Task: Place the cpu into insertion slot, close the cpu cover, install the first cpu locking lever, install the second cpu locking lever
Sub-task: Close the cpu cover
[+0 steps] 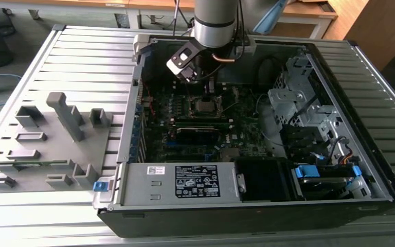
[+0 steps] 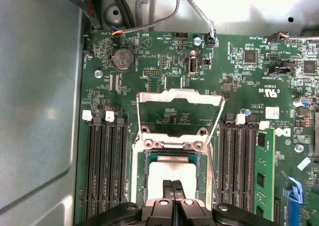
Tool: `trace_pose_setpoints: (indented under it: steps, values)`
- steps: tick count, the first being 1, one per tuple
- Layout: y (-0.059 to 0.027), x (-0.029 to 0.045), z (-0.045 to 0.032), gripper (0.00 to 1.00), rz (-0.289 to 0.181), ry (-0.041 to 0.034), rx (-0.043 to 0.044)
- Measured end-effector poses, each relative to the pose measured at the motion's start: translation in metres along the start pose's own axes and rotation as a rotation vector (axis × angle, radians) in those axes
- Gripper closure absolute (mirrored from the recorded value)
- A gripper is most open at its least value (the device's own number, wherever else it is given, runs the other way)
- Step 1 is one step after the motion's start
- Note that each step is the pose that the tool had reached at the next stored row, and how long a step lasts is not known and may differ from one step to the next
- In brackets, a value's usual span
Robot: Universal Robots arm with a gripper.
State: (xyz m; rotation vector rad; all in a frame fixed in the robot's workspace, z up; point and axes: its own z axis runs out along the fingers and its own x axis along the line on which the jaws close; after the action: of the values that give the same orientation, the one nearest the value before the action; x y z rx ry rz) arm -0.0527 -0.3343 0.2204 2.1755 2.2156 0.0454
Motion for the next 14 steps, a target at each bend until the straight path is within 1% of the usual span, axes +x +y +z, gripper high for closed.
trace_pose_setpoints:
  steps: [9,14]
  values:
    - [0.0000,0.0000,-0.0009,0.89,0.000,-0.0001,0.0001]
    - [0.0002,-0.0001,-0.0049,0.89,0.000,-0.0002,-0.0002]
